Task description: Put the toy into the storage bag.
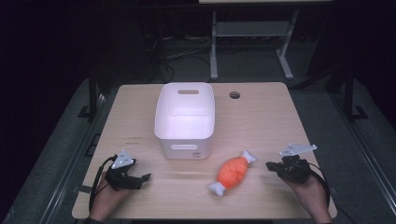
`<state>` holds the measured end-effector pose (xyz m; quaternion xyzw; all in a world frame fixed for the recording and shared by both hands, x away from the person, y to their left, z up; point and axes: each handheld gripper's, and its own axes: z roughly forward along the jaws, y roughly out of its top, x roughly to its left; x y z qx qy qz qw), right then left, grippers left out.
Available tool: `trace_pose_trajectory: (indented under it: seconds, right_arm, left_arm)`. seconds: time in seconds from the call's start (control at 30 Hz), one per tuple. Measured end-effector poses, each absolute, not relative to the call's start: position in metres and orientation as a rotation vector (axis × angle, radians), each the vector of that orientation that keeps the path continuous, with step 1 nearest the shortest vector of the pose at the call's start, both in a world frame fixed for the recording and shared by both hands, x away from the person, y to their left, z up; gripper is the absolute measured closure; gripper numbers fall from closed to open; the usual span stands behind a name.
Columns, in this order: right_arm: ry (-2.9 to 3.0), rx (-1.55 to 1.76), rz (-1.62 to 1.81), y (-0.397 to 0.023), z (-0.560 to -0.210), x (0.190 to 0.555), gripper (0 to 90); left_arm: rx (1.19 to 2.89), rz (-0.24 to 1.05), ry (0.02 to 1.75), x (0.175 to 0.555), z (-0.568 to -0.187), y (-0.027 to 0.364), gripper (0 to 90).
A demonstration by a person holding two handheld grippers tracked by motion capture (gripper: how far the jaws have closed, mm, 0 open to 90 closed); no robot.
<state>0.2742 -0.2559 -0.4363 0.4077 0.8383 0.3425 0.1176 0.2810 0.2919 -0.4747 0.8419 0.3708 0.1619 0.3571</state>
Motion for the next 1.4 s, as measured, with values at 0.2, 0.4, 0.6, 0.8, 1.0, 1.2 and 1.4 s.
trace_pose_trajectory:
  seconds: [0.2,0.4,0.6,0.8,1.0,1.2,1.4]
  right_arm:
    - [2.47,1.16,1.011,-0.253,-0.428,0.281,89.7]
    - [2.502,1.129,1.006,-0.243,-0.42,0.292,89.6]
    - [2.528,1.105,1.011,-0.234,-0.417,0.3,89.7]
    - [2.544,1.083,1.016,-0.223,-0.411,0.311,89.6]
    - [2.556,1.065,1.025,-0.212,-0.408,0.322,89.6]
    - [2.578,1.041,1.028,-0.2,-0.407,0.332,89.7]
    - [2.608,1.021,1.011,-0.186,-0.41,0.344,89.7]
  left_arm:
    - [2.173,0.418,0.957,0.281,-0.475,0.292,13.0]
    - [2.173,0.418,0.957,0.281,-0.475,0.292,13.0]
    - [2.173,0.418,0.957,0.281,-0.475,0.292,13.0]
    - [2.173,0.418,0.957,0.281,-0.475,0.292,13.0]
    - [2.171,0.416,0.96,0.281,-0.475,0.292,13.0]
    - [2.172,0.416,0.96,0.281,-0.475,0.292,13.0]
    - [2.171,0.417,0.96,0.281,-0.475,0.292,13.0]
